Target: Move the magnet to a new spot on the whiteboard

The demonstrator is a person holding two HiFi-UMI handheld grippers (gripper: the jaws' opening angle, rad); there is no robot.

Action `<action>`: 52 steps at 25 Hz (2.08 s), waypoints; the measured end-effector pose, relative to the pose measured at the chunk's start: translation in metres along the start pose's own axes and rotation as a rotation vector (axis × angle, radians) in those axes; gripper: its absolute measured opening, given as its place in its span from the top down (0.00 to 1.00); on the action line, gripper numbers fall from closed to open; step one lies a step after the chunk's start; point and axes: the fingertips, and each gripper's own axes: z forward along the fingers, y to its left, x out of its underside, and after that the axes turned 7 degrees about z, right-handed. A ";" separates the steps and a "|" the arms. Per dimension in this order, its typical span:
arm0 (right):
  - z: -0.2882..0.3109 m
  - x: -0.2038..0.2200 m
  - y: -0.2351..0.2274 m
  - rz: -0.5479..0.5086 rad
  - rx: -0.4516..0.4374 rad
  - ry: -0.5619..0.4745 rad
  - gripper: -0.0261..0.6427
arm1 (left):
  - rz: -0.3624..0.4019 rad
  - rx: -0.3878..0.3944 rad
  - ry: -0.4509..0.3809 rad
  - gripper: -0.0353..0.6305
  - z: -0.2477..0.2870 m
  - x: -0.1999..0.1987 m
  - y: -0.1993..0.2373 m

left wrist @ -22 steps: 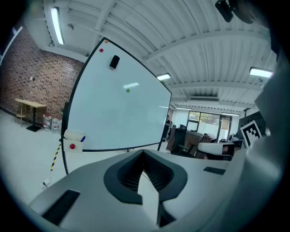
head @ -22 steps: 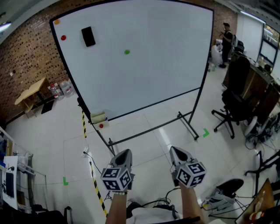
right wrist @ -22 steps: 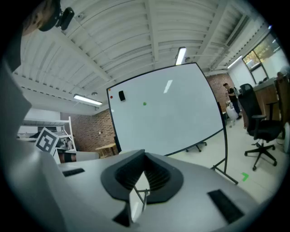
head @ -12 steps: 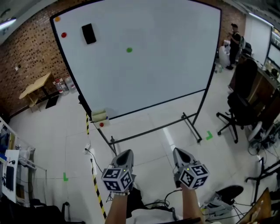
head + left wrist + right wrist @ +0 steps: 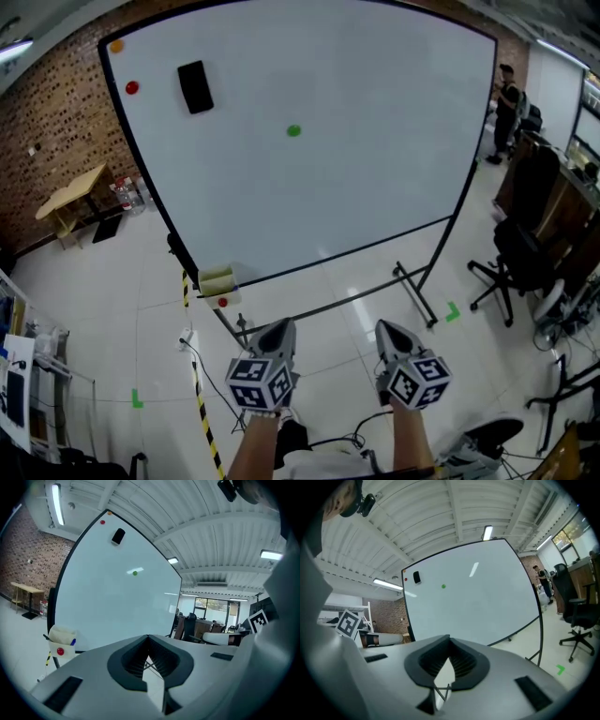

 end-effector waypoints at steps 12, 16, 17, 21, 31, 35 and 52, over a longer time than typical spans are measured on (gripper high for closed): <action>0.162 -0.059 0.048 -0.076 -0.018 -0.065 0.94 | 0.032 0.048 -0.011 0.95 0.077 -0.069 0.123; 0.196 -0.080 0.057 -0.121 -0.045 -0.074 0.93 | 0.021 0.049 -0.013 0.95 0.092 -0.076 0.143; 0.203 -0.089 0.057 -0.132 -0.049 -0.085 0.93 | 0.019 0.046 -0.015 0.95 0.096 -0.078 0.145; 0.227 -0.133 0.058 -0.200 -0.068 -0.146 0.93 | 0.008 0.024 -0.035 0.95 0.111 -0.086 0.147; 0.309 -0.243 0.084 -0.511 -0.089 -0.208 0.62 | -0.046 -0.022 -0.070 0.95 0.141 -0.110 0.135; 0.336 -0.267 0.101 -0.599 -0.091 -0.223 0.62 | -0.060 -0.045 -0.076 0.95 0.147 -0.115 0.137; 0.391 -0.274 0.104 -0.764 -0.008 -0.163 0.69 | -0.079 -0.079 -0.101 0.95 0.143 -0.117 0.157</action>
